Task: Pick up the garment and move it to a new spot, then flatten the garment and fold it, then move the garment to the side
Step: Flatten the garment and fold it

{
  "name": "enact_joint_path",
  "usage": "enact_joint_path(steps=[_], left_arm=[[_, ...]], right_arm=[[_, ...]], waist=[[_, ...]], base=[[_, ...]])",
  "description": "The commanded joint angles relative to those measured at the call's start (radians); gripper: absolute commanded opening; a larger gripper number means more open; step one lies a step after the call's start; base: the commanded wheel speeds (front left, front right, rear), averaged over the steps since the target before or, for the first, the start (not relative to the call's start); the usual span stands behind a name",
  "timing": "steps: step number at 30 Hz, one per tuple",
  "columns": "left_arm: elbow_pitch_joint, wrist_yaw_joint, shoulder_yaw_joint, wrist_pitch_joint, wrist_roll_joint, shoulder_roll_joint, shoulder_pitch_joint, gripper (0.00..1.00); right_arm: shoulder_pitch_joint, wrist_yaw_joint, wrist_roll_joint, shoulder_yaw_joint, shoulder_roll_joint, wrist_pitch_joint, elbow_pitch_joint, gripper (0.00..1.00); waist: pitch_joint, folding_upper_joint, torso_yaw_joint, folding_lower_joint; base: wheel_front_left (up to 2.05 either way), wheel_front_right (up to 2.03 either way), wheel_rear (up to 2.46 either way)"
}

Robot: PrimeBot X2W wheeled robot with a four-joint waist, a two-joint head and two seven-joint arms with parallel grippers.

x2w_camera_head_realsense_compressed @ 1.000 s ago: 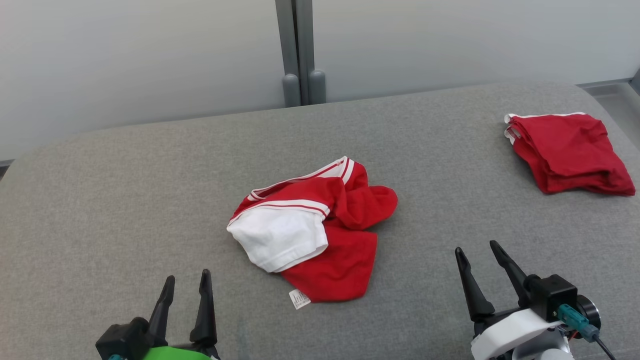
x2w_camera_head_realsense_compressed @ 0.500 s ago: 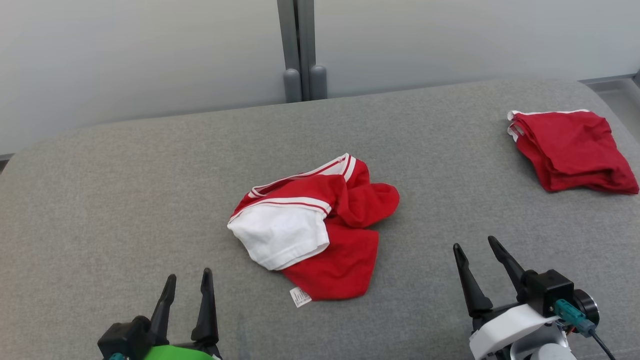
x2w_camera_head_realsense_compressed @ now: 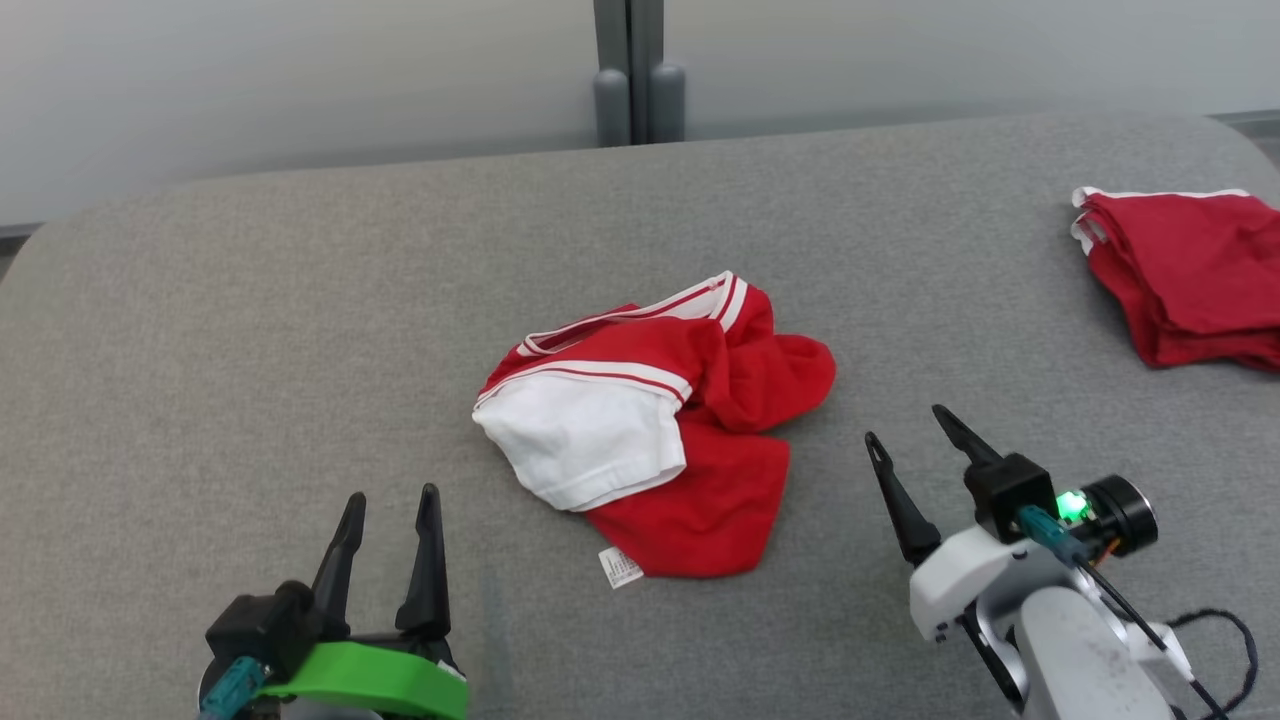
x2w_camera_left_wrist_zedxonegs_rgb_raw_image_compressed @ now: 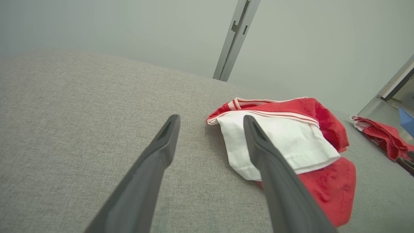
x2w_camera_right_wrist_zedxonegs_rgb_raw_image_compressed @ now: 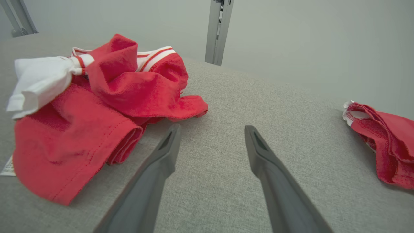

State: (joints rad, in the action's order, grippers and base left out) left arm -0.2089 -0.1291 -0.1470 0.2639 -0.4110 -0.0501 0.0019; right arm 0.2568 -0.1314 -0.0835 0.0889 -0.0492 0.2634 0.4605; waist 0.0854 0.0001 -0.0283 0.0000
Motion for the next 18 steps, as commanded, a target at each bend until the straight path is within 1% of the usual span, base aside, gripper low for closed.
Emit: enact_joint_path(steps=[1,3,9,14,15,16,17,18], left_arm=[[0.001,-0.003,-0.001,0.000,0.008,-0.002,-0.025,1.00],[0.003,-0.003,-0.004,0.000,-0.016,-0.001,-0.039,1.00],[0.010,-0.003,-0.012,0.000,-0.040,-0.001,-0.070,1.00],[0.014,-0.003,-0.009,0.000,-0.051,-0.001,-0.082,1.00],[0.013,-0.003,-0.009,0.000,-0.051,-0.001,-0.082,1.00],[0.012,-0.003,-0.009,0.000,-0.052,-0.001,-0.082,1.00],[0.011,-0.003,-0.009,0.000,-0.053,-0.001,-0.082,1.00],[0.010,-0.003,-0.010,0.000,-0.054,-0.001,-0.082,1.00]], right_arm=[[0.045,0.002,-0.035,0.009,-0.003,0.002,0.038,1.00],[0.096,0.002,-0.068,0.019,-0.003,0.002,0.095,1.00],[0.233,0.002,-0.159,0.016,-0.014,0.002,0.248,1.00],[0.301,0.002,-0.178,0.022,-0.019,0.002,0.291,1.00],[0.308,0.002,-0.177,0.031,-0.020,0.001,0.297,0.40],[0.315,0.002,-0.173,0.039,-0.025,0.001,0.308,0.05],[0.324,0.002,-0.166,0.043,-0.029,0.001,0.315,0.00],[0.337,0.002,-0.159,0.043,-0.034,0.002,0.313,0.00]], waist=[[0.059,-0.0001,0.052,0.0000],[0.082,-0.0001,0.072,0.0000],[0.132,-0.0001,0.129,0.0000],[0.146,-0.0001,0.156,0.0000],[0.146,-0.0001,0.158,0.0000],[0.146,-0.0001,0.160,0.0000],[0.145,-0.0001,0.161,0.0000],[0.144,-0.0001,0.161,0.0000]], base=[[0.00,0.00,0.00],[0.00,0.00,0.00],[0.00,0.00,0.00],[0.00,0.00,0.00],[0.00,0.00,0.00],[0.00,0.00,0.00],[0.00,0.00,0.00],[0.00,0.00,0.00]])
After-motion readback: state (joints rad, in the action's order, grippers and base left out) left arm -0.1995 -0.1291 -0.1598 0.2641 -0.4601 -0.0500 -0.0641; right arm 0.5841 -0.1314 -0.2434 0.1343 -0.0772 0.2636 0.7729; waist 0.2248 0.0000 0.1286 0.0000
